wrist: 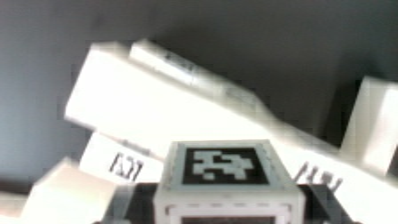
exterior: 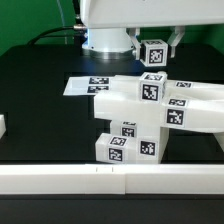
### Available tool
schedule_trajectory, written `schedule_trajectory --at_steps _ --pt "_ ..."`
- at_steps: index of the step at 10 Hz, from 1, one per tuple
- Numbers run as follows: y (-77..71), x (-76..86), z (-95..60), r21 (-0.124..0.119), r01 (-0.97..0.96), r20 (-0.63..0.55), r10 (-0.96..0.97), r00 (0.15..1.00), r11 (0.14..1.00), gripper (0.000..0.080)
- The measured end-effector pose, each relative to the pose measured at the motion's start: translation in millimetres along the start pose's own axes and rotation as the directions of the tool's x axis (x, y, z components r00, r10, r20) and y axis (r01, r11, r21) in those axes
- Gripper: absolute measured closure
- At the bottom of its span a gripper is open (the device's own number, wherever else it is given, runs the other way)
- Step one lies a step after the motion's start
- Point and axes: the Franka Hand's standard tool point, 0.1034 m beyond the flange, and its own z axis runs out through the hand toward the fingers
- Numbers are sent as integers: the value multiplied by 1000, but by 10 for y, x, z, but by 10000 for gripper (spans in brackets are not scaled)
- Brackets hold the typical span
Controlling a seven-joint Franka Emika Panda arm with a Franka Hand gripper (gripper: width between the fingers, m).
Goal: Assemble chair
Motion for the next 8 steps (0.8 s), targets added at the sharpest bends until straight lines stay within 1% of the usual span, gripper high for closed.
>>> schedule_trajectory --at_steps 1,2,4,7,8 --pt "-9 28 32 -3 -5 -2 5 1000 1000 528" --pt "-60 10 59 -6 -25 -2 25 1000 1000 528" --pt "-43 11 61 -6 -26 -1 26 1000 1000 528" --pt "-122 -50 126 -5 -26 0 26 1000 1000 528" --pt "-133 -44 132 -6 -24 -3 24 1000 1000 528"
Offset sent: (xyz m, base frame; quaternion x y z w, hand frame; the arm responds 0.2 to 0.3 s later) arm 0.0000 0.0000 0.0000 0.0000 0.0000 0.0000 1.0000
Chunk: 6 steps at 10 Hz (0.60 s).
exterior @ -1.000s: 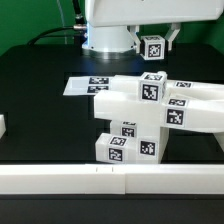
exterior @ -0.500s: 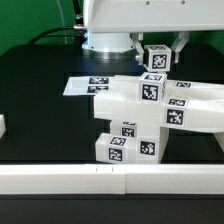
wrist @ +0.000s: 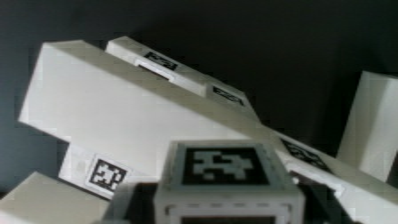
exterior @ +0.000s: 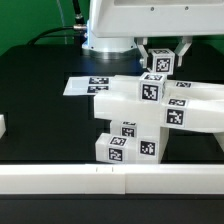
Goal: Assemble chair
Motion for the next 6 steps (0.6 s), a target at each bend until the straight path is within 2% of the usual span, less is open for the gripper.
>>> schedule_trajectory --at_steps 6 --pt "-23 -4 87 -5 5 0 -5 1000 1000 528"
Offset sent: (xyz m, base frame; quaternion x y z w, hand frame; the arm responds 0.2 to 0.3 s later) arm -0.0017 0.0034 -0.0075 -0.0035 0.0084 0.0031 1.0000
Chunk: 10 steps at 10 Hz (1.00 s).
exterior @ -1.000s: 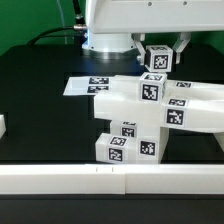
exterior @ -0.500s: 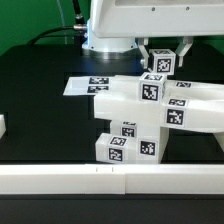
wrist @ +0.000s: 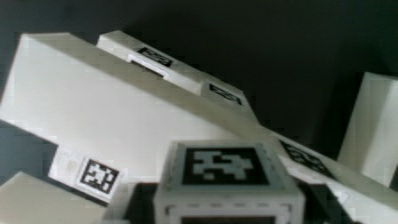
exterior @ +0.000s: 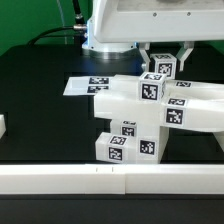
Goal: Assemble chair
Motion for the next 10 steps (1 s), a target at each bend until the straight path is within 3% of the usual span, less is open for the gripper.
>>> schedule_trajectory --at_steps 10 --pt "15 22 8 -3 -1 -9 1 1000 1000 528"
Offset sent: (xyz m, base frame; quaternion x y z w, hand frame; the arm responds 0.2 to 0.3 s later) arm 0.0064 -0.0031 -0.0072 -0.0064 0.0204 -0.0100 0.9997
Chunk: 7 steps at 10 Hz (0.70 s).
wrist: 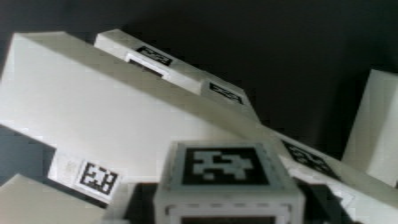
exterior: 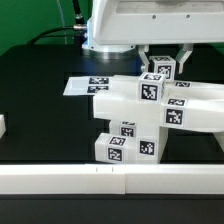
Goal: Assemble chair
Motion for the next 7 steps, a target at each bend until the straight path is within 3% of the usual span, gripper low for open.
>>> schedule_trajectory --at_steps 3,7 --pt "0 0 0 0 -28 0 28 1000 1000 528" --pt "-4 -1 2 1 -285 0 285 958 958 528"
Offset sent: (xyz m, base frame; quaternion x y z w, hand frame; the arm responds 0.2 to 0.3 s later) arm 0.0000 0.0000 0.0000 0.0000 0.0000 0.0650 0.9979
